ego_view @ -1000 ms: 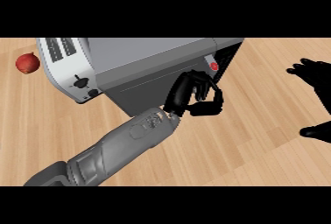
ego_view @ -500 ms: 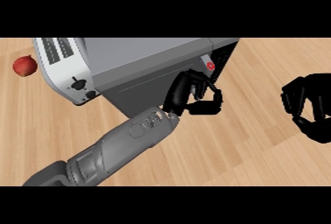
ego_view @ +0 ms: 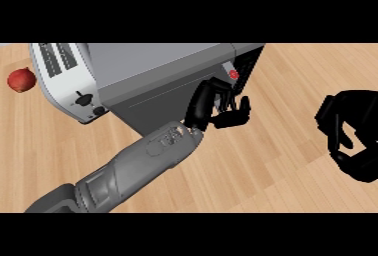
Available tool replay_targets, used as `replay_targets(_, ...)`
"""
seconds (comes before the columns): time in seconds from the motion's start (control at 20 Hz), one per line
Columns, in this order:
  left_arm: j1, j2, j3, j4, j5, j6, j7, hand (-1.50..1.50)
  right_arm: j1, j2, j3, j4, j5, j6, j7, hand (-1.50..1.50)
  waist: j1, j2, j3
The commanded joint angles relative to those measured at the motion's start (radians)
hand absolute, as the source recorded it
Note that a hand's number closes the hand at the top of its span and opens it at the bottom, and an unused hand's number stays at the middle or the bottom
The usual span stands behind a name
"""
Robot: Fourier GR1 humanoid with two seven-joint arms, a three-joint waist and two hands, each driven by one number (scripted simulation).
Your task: Pick up the milk, place it into the microwave and close the microwave
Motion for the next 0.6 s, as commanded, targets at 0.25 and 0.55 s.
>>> replay_targets(0.25, -0.093, -0.052, 0.014, 0.046, 0.007, 0.008, -0.016, 1.5, 0.011, 0.004, 0.026, -0.074, -0.031, 0.055, -0.015, 1.5, -0.043, 0.011, 0.002)
replay_targets(0.55, -0.066, -0.052, 0.126, 0.047, 0.061, 0.153, -0.044, 1.5, 0.039, 0.002, 0.029, -0.114, -0.048, 0.044, 0.004, 1.5, -0.005, -0.006, -0.005)
